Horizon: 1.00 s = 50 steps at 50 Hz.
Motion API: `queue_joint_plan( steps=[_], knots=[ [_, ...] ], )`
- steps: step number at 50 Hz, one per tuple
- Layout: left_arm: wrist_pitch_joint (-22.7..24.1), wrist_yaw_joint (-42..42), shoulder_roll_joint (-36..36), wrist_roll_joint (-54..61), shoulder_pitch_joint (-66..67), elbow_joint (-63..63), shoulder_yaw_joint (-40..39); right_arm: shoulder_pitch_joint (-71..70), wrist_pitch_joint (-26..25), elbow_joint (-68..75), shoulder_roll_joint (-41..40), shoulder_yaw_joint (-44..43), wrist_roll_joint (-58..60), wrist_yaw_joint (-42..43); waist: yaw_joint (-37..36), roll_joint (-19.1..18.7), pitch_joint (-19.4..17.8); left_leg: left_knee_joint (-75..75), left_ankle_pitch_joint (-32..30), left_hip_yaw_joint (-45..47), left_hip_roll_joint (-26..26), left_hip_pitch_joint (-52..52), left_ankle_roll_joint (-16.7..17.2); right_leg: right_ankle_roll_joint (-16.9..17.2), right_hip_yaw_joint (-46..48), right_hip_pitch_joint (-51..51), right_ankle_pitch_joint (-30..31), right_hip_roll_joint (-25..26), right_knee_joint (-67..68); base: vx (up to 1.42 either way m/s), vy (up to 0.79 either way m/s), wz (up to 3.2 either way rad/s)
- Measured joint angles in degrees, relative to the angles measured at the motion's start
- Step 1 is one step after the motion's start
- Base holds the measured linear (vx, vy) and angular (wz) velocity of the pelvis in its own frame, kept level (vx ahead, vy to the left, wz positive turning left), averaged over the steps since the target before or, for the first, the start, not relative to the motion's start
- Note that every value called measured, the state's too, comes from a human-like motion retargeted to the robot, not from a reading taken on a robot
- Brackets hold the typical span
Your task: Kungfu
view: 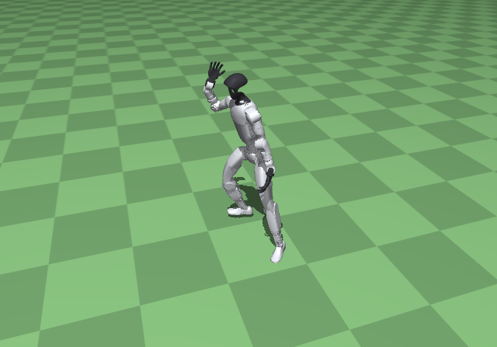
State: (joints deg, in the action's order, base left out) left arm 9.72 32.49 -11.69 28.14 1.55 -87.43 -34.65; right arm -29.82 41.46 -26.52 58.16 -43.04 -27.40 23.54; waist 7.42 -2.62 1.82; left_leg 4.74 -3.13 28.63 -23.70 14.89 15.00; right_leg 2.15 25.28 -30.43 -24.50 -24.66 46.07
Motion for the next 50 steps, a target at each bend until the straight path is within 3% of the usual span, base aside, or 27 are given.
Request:
queue_joint_plan(
  steps=[2,5,7,10,15,23,33,43,50],
  knots=[
    [-3.63,6.74,8.27,6.92,-7.31,6.23,11.19,4.15,0.23,-1.87,-0.44,-4.67,2.21,2.83,2.45,0.37,-0.09,-1.22,-3.71,1.41,0.20,1.91,0.00,-0.07,1.05,-0.62,-0.84,-0.92,1.38,-0.33,-0.27,1.10],
    [-6.59,15.27,16.99,11.59,-14.44,17.27,24.15,8.34,-0.61,-3.90,-0.42,-8.60,5.09,4.20,5.38,-0.46,-1.60,-2.50,-7.05,6.85,-3.56,1.72,-0.02,-1.12,4.58,2.35,-2.39,1.02,1.64,-0.20,-0.31,0.78],
    [-8.58,19.44,17.61,10.01,-18.16,23.45,32.09,9.44,-1.32,-4.45,0.13,-9.19,6.21,3.41,6.55,-0.96,-2.96,-2.27,-7.44,7.45,-5.38,1.10,-1.53,-1.87,6.10,4.58,-2.75,2.57,0.74,-0.18,-0.13,0.39],
    [-7.77,20.71,15.60,3.35,-24.11,28.33,37.41,10.05,-1.70,-3.77,1.19,-8.46,6.80,1.73,7.25,-0.99,-3.28,-1.88,-7.55,9.54,-6.47,0.28,-4.92,-2.41,6.73,5.80,-2.48,3.14,-0.30,-0.07,0.00,0.12],
    [-5.04,17.15,11.98,-0.86,-32.11,27.74,37.83,10.13,-2.82,-3.06,2.01,-7.72,5.43,-1.45,6.79,-0.87,-2.18,-1.63,-7.65,11.59,-6.33,-0.73,-6.21,-2.53,6.83,6.03,-2.65,2.05,0.03,0.04,0.11,0.06],
    [-5.51,17.66,10.30,3.31,-32.23,24.96,34.88,9.86,-4.66,-2.48,2.04,-7.77,4.25,-1.97,6.58,-2.78,-3.11,-0.39,-6.40,7.48,-6.36,-1.20,-1.81,-1.61,4.66,7.77,-1.61,3.85,-1.49,0.13,0.21,0.00],
    [-3.13,15.22,7.17,0.44,-28.96,25.46,32.05,15.57,-5.74,-1.83,2.41,-14.00,3.51,-2.81,4.64,-3.31,-3.08,3.10,-3.30,5.65,-6.50,0.58,-1.21,1.32,5.54,12.83,3.03,5.44,-10.53,0.21,0.12,0.15],
    [0.18,15.89,-3.22,-19.55,-23.90,28.39,33.84,23.46,-6.61,4.29,-1.21,-14.13,1.75,-7.60,1.86,-3.46,-3.04,13.41,3.11,0.81,-6.88,7.22,-4.32,3.43,7.15,17.02,9.95,5.86,-19.57,0.31,0.12,0.09],
    [1.61,10.55,-14.07,-42.34,-14.35,23.42,32.70,29.23,-7.95,17.68,-10.52,-5.45,-1.15,-22.25,-2.99,-3.51,-3.05,22.96,8.46,-4.83,-5.65,14.39,-5.70,6.35,8.22,20.15,12.95,3.84,-22.40,0.38,0.22,0.52]
  ],
)
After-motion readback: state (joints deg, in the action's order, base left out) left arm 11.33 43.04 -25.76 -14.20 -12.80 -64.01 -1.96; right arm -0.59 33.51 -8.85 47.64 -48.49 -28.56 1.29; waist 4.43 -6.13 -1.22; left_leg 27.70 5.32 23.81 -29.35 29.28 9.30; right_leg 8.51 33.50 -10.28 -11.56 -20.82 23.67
